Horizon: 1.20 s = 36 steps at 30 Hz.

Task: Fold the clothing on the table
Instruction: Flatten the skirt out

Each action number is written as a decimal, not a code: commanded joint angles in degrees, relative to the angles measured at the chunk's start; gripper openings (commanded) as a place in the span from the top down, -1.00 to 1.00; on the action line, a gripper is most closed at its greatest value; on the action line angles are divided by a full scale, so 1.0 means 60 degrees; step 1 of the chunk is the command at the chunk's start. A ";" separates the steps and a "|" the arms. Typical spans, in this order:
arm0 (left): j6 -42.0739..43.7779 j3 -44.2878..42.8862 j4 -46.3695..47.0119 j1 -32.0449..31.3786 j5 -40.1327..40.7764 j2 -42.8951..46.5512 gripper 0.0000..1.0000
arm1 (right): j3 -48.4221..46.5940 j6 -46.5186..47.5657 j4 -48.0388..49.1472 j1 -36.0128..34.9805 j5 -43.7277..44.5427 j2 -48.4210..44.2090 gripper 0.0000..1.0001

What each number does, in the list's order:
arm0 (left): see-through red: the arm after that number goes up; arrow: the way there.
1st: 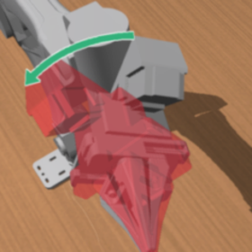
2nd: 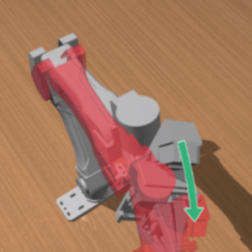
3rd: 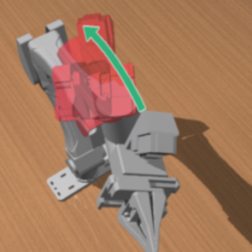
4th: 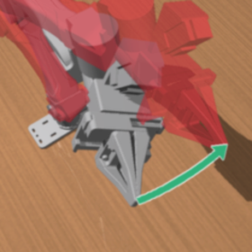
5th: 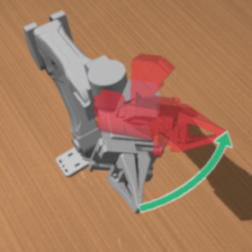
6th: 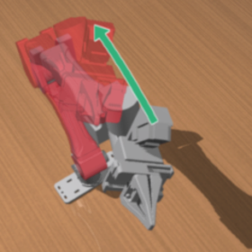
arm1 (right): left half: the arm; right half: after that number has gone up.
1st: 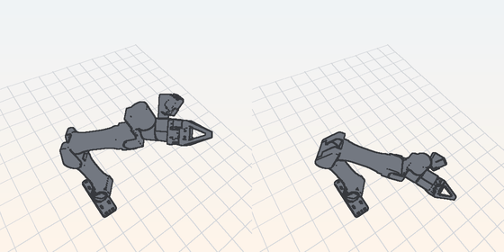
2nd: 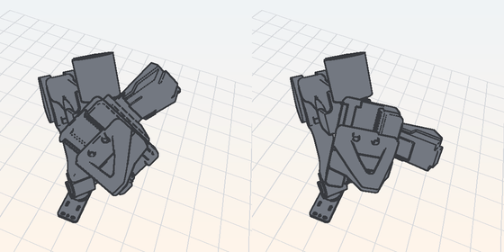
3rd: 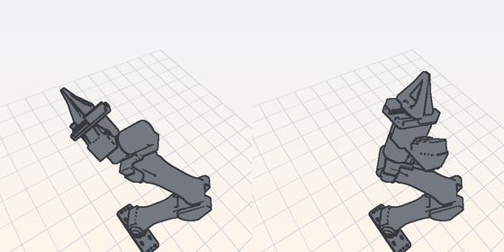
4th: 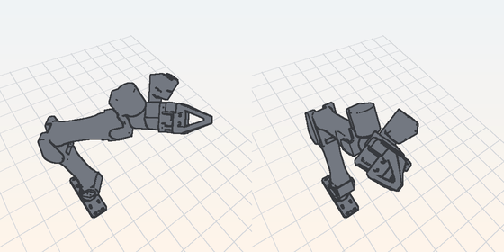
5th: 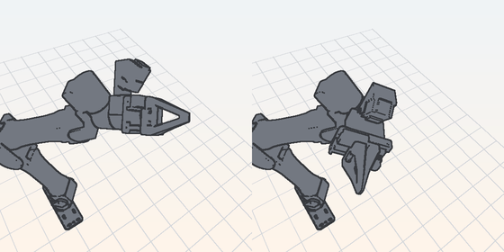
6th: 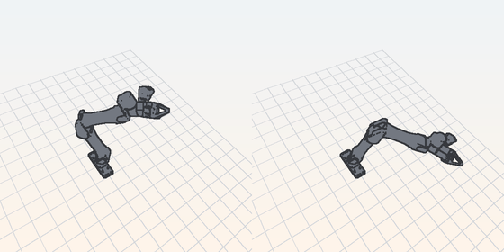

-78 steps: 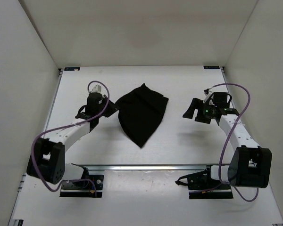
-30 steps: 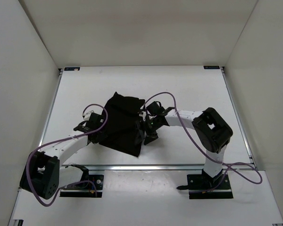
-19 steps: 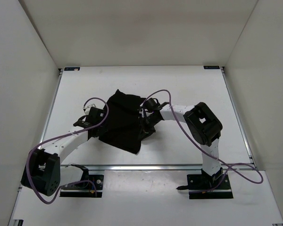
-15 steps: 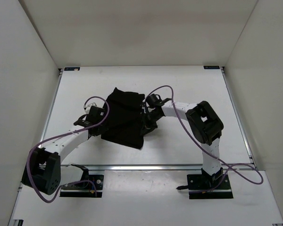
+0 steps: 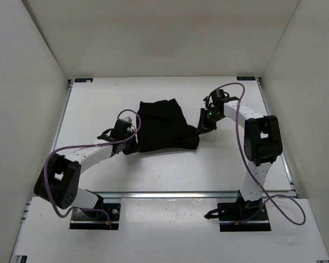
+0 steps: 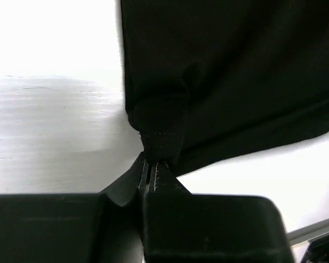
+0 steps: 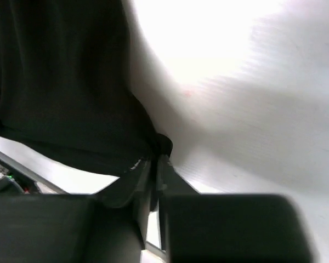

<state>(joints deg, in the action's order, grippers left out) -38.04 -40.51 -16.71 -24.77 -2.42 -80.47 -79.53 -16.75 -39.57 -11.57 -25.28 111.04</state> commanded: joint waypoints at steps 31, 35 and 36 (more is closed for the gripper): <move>0.0393 0.1084 -0.0307 0.0452 0.1179 0.1898 -0.46 | 0.3939 0.0566 0.1761 -0.2026 -0.0065 -0.2615 -0.34; 0.0554 0.0586 -0.0101 0.0365 0.0783 0.1240 -0.45 | 0.4011 0.0522 0.1879 -0.2041 0.0023 -0.2570 -0.32; 0.0540 0.0512 -0.0086 0.0364 0.0667 0.1079 -0.46 | 0.3982 0.0478 0.1980 -0.2026 0.0038 -0.2512 -0.29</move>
<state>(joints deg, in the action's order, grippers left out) -35.88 -34.02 -20.05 -22.26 3.51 -72.88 -55.48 -13.76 -29.87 -23.24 -26.39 95.68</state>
